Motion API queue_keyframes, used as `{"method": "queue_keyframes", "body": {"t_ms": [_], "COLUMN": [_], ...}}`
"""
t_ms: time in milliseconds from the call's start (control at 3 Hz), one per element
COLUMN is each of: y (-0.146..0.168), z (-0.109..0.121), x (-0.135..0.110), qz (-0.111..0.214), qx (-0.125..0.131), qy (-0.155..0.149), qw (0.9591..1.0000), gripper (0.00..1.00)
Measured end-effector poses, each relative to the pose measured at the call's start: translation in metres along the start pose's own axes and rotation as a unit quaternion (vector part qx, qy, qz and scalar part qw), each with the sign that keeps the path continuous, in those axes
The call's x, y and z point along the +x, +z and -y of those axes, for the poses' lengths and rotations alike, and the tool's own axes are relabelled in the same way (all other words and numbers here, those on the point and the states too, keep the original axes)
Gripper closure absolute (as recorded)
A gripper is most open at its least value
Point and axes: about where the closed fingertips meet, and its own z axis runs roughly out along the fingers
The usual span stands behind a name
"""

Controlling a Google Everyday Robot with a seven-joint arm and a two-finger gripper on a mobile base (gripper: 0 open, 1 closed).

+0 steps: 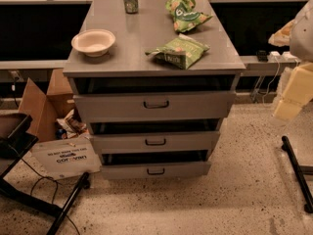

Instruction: Open bottom drawer

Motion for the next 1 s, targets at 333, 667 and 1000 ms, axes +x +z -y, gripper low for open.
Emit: {"method": "queue_keyframes", "body": {"t_ms": [333, 667, 1000], "y": [0.0, 0.05, 0.116], "z": [0.0, -0.026, -0.05], "x": [0.0, -0.003, -0.011], "qz": [0.0, 0.008, 0.009], "qx": [0.0, -0.021, -0.026], "qy": [0.0, 0.012, 0.014], "qw": [1.0, 0.9997, 0.9995], "gripper": [0.0, 0.0, 0.0]}}
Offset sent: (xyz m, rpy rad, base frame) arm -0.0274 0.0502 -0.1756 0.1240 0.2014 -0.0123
